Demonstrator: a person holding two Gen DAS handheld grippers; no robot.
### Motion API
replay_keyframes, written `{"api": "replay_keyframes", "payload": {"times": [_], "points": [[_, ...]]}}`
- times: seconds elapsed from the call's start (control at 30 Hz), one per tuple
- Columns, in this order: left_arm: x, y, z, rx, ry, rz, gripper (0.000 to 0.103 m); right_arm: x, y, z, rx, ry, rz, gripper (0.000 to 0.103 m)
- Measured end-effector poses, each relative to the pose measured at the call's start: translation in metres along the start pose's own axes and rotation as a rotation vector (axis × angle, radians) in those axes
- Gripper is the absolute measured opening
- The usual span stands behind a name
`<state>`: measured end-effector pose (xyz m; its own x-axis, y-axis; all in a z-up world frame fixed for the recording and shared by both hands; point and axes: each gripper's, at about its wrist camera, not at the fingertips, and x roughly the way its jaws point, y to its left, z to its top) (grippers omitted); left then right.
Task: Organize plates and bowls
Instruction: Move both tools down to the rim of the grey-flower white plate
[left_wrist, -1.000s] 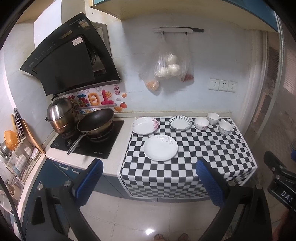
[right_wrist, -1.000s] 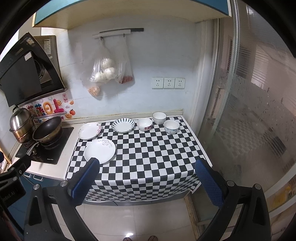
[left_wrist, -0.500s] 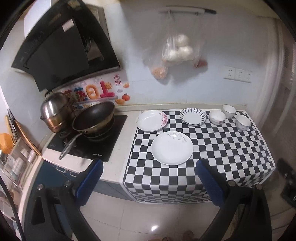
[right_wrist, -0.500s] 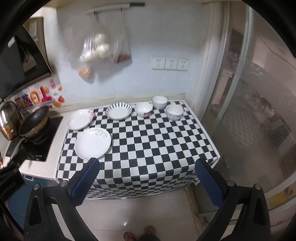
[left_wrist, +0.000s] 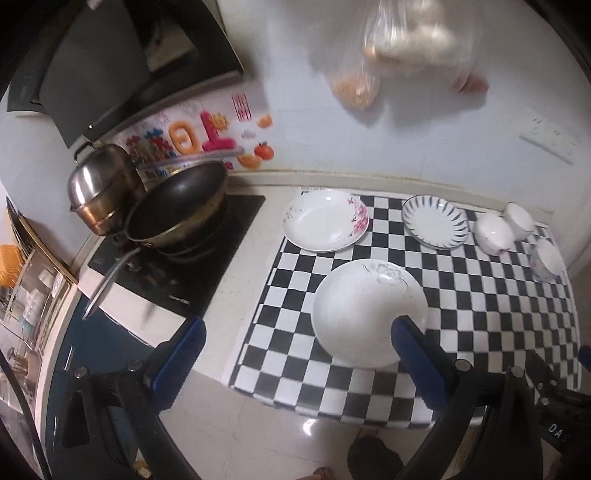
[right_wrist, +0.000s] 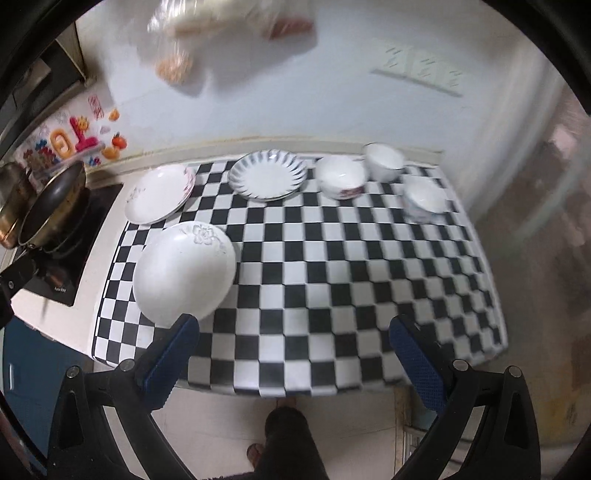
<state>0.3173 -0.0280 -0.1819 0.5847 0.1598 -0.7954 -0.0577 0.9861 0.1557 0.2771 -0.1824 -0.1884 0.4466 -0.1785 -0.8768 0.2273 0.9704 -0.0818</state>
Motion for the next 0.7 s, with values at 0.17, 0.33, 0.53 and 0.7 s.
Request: {"api": "replay_keyframes", "payload": {"times": [0.17, 0.33, 0.53, 0.7], "points": [[0.067, -0.029, 0.015, 0.035, 0.101, 0.008, 0.103, 0.086, 0.009, 0.041, -0.074, 0.11, 0.066, 0.103], [0.149, -0.04, 0.015, 0.017, 0.283, -0.021, 0.103, 0.172, 0.019, 0.062, -0.117, 0.235, 0.163, 0.103], [0.23, -0.034, 0.0, -0.01, 0.523, -0.074, 0.079, 0.25, 0.034, 0.073, -0.058, 0.393, 0.364, 0.103], [0.275, -0.017, -0.007, -0.095, 0.64, -0.101, 0.061, 0.297, 0.051, 0.079, -0.009, 0.499, 0.451, 0.099]]}}
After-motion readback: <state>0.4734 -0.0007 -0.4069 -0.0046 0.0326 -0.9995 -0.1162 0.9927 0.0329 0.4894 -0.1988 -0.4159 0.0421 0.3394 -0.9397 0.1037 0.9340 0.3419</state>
